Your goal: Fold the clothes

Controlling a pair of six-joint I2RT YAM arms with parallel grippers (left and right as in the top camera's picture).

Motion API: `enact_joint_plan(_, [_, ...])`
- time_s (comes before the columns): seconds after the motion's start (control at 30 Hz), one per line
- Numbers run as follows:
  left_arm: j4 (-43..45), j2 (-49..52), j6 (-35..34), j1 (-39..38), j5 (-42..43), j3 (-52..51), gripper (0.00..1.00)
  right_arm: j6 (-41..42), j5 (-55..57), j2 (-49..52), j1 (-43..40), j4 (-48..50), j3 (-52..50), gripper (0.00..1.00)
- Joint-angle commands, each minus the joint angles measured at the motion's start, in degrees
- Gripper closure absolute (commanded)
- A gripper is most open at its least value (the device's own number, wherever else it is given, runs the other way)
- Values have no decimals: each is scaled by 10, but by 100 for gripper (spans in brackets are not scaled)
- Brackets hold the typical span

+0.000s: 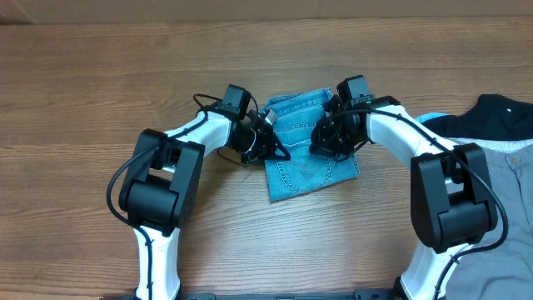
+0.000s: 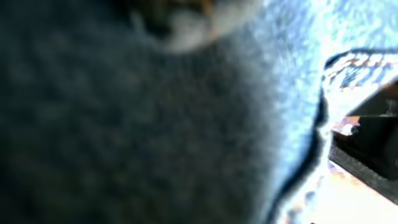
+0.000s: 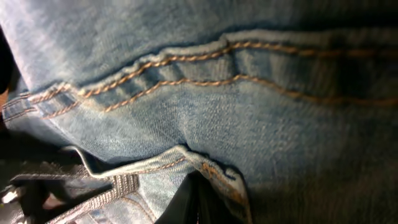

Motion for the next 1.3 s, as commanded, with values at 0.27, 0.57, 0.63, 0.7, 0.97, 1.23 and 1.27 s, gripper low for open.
enact_joint_plan(0.27, [-53, -27, 10, 43, -75, -25, 96, 15, 4, -52, 6, -94, -20, 96])
enact_joint_plan(0.57, [-48, -220, -26, 224, -68, 76, 96, 12, 5, -247, 6, -82, -5, 96])
enact_joint_plan(0.63, [-8, -226, -60, 287, -69, 94, 96, 12, 5, -269, 6, -81, -5, 96])
enact_joint_plan(0.7, [35, -219, -94, 333, -69, 94, 96, 12, 4, -271, 6, -83, -5, 96])
enact_joint_plan(0.97, [153, -147, -165, 447, -132, 94, 96, 12, 5, -270, 6, -79, -5, 96])
enact_joint_plan(1.23, [235, -31, -160, 496, -140, 94, 96, 11, 5, -270, 6, -79, -5, 95])
enact_joint_plan(1.27, [235, -15, -155, 499, -139, 94, 96, 11, 5, -270, 6, -79, -5, 95])
